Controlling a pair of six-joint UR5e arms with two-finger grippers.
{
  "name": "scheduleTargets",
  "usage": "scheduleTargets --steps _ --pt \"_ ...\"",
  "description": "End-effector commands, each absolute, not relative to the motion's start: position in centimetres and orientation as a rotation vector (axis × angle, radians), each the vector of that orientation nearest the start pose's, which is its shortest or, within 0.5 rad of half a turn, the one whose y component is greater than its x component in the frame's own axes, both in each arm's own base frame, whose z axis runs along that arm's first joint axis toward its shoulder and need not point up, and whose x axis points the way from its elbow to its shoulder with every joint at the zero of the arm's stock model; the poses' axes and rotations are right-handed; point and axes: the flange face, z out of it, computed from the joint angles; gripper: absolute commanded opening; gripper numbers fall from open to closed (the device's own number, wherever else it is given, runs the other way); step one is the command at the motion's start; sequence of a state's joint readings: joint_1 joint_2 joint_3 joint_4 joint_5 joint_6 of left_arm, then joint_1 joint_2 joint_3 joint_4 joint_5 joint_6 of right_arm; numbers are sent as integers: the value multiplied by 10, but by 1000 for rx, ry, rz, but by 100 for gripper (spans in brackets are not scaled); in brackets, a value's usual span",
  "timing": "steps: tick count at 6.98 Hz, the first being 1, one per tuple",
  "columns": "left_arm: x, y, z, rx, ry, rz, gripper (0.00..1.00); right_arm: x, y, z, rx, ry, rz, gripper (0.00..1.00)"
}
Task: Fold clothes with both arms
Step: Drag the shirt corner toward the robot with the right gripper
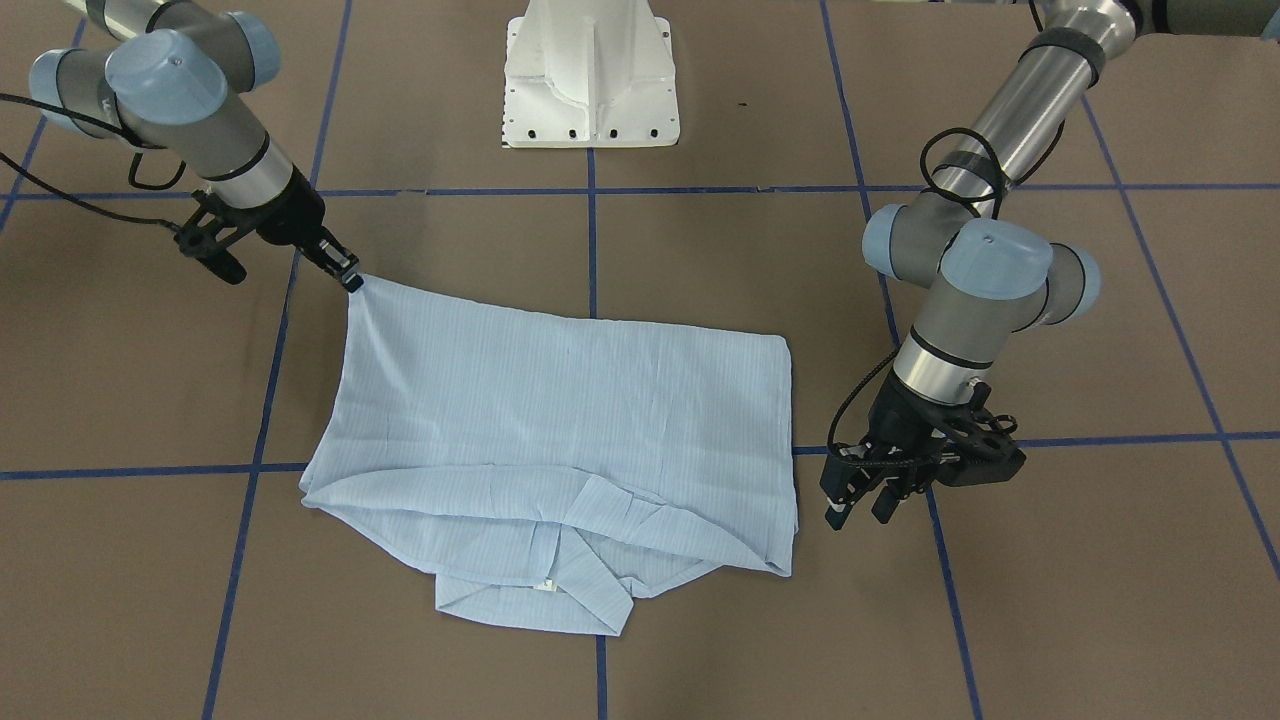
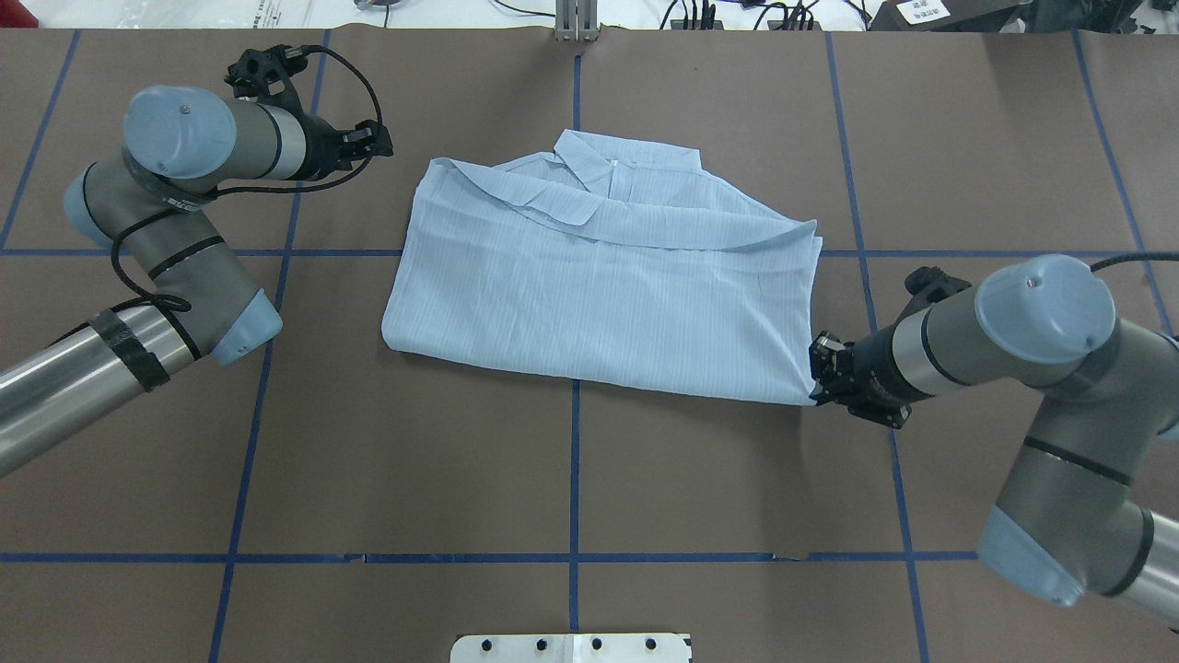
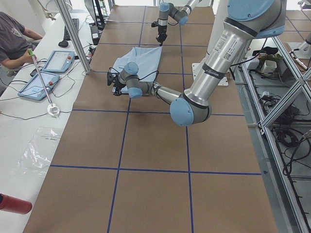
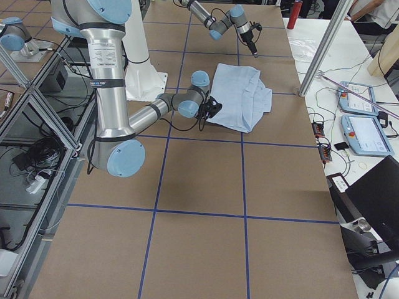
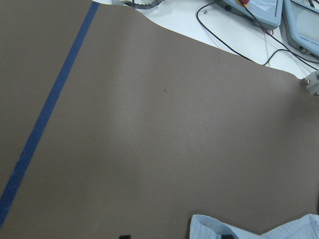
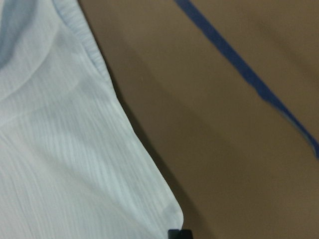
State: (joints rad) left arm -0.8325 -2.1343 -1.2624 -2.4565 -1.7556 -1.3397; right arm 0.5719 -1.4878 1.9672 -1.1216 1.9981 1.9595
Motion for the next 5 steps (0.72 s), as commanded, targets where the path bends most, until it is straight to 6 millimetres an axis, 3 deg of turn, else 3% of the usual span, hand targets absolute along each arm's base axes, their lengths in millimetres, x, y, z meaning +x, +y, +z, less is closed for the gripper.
scheduleTargets --steps 1,3,4,5 --pt "389 -595 359 456 1123 -415 67 -383 -246 347 -455 -970 556 0" --pt "355 -540 363 371 1205 -344 68 -420 -150 344 -575 -902 340 1" --pt "346 -525 370 332 1217 -348 69 -426 -130 347 -608 -876 315 99" --pt "347 -510 368 274 1243 -378 70 -426 -128 350 -616 -864 315 100"
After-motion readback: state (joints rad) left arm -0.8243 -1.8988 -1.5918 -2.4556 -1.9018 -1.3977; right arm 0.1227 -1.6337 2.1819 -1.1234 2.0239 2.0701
